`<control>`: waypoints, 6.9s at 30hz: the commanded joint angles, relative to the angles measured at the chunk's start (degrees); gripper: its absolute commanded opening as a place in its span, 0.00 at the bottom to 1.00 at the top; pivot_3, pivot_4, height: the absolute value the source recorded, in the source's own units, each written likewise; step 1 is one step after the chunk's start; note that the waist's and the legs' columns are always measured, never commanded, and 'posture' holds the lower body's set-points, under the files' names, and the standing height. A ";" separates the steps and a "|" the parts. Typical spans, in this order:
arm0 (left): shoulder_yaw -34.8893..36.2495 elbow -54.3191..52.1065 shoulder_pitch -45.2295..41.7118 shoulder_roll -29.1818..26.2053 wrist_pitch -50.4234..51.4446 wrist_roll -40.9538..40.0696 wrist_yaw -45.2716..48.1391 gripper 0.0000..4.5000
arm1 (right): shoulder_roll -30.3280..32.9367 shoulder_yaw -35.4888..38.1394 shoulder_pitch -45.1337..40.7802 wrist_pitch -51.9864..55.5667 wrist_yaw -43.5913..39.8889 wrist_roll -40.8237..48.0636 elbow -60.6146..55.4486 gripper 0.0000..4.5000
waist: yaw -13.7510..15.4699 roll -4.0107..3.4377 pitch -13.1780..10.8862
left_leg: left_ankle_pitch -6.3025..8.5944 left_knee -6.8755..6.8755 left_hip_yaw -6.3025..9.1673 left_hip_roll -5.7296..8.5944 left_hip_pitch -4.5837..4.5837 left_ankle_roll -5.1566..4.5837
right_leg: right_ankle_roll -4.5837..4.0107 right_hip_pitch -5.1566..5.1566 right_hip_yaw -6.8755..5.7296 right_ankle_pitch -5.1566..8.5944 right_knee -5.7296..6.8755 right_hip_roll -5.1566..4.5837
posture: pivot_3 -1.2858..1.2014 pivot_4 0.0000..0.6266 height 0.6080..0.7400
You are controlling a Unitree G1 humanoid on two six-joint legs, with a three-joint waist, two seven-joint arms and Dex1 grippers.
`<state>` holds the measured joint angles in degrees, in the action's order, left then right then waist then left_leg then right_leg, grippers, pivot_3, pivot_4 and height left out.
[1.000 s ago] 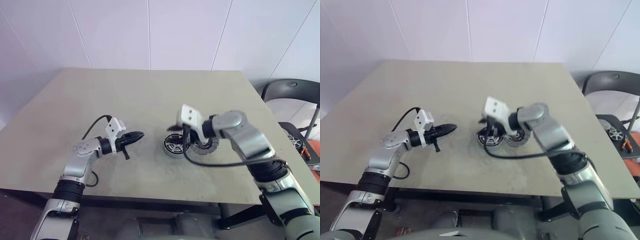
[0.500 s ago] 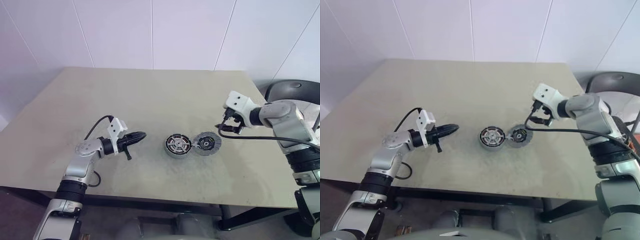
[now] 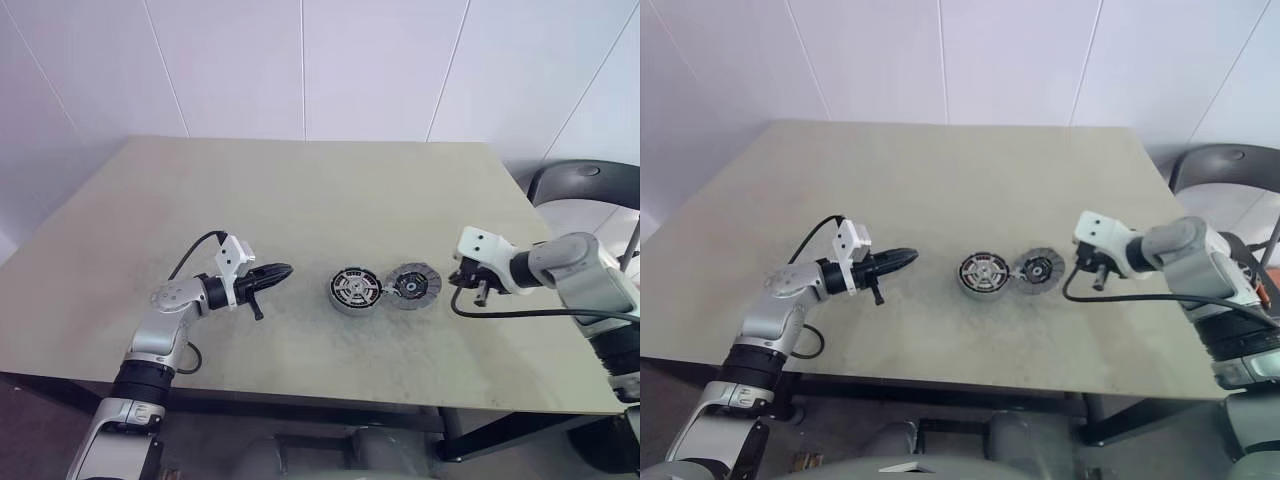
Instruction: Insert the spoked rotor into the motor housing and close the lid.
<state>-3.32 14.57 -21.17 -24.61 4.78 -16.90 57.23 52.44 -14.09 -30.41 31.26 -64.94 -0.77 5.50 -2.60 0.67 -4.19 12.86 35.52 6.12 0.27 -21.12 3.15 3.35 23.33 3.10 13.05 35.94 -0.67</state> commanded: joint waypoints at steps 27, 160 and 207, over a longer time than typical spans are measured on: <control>1.06 -3.38 0.00 -0.86 0.81 -1.38 0.85 0.05 | -13.93 6.59 -1.09 13.66 6.13 18.23 -12.88 0.02 | 0.00 -0.01 -0.01 | 0.01 0.42 0.02 0.00 -0.19 0.00 | 0.00 0.00 -0.01 0.00 0.12 -0.01 | 0.52 0.00 1.00; 0.52 -1.89 -0.43 -0.49 -0.48 -0.03 1.79 0.05 | -19.56 -2.77 7.22 11.67 20.41 7.23 3.03 0.78 | 0.35 -0.12 1.25 | 0.31 0.04 -1.10 0.02 -0.24 -0.23 | 0.62 -0.98 -0.60 -0.14 -2.17 -1.38 | 0.52 0.00 1.00; 0.04 -0.93 -1.26 -0.21 -1.09 0.42 2.62 0.05 | -17.46 4.81 5.00 2.48 13.71 12.66 -4.76 0.78 | 0.33 -0.18 1.14 | 0.31 -0.31 -1.49 -0.20 -0.37 -0.25 | 0.80 -0.16 -0.18 -0.08 -1.46 -0.98 | 0.52 0.00 1.00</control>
<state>-3.56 14.64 -21.06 -24.67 4.62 -16.34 59.62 33.99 -9.83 -24.69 35.02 -50.76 12.05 3.08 -2.27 0.49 -3.05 13.17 35.22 4.63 0.08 -21.50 2.89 4.15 23.18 2.92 12.96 34.49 -1.65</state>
